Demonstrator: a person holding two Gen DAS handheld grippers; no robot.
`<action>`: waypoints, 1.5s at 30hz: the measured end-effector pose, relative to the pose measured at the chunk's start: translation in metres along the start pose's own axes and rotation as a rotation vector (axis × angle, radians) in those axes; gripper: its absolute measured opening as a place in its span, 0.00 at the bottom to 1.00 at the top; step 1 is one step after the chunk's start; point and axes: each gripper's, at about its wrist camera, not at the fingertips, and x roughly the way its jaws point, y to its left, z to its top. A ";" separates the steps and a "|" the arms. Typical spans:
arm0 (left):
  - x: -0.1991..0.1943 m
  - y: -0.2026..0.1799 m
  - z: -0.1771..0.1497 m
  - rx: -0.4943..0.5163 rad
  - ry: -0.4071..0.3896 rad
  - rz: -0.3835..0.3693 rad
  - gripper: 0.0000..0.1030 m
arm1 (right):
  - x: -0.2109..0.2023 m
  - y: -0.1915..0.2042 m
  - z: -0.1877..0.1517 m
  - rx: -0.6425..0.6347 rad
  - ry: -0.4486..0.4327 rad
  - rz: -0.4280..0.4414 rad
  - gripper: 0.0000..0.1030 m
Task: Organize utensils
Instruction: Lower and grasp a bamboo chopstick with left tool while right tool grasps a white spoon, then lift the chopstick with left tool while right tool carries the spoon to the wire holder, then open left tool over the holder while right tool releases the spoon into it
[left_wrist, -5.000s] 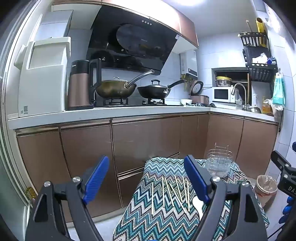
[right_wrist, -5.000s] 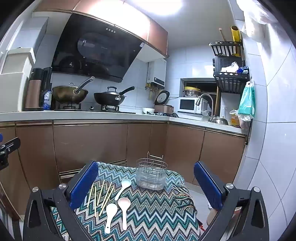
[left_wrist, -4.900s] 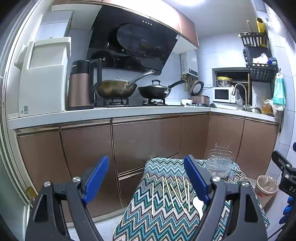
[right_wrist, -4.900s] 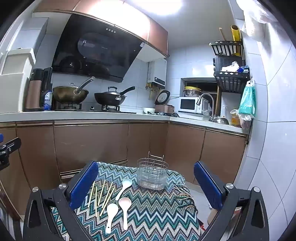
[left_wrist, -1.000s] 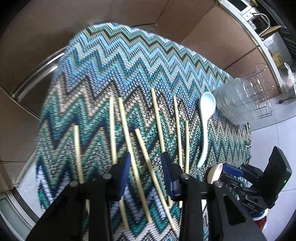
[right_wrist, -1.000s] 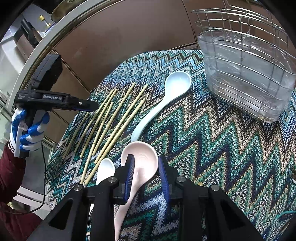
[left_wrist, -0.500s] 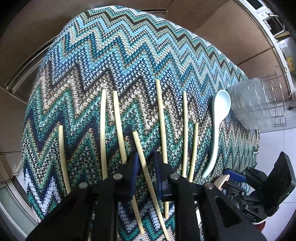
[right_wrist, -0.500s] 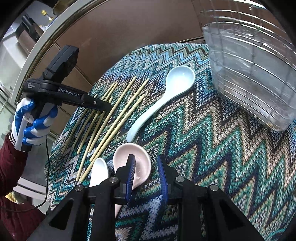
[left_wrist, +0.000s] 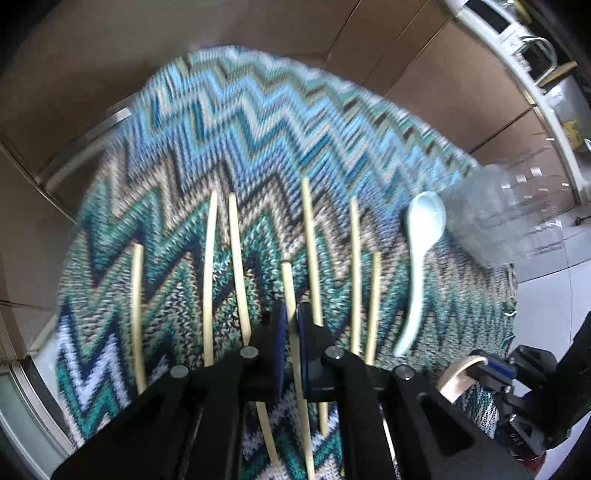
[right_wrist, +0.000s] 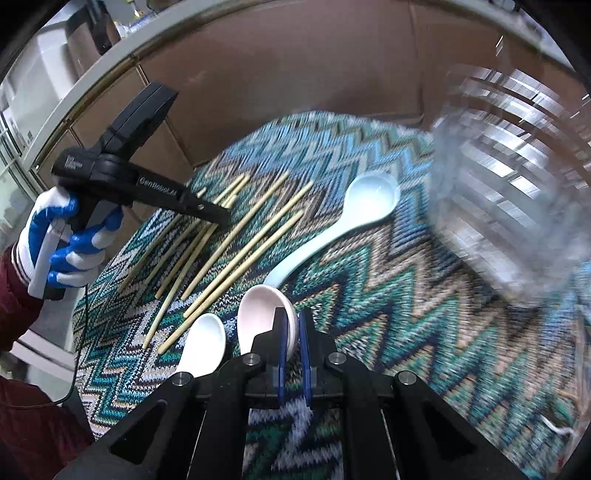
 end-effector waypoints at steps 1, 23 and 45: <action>-0.013 -0.005 -0.002 0.013 -0.041 -0.009 0.05 | -0.012 0.003 -0.002 -0.003 -0.028 -0.026 0.06; -0.176 -0.207 0.078 0.152 -0.921 -0.215 0.04 | -0.165 -0.026 0.079 0.111 -0.752 -0.877 0.06; -0.111 -0.209 0.046 0.233 -0.966 -0.086 0.19 | -0.115 -0.057 0.037 0.175 -0.774 -0.870 0.33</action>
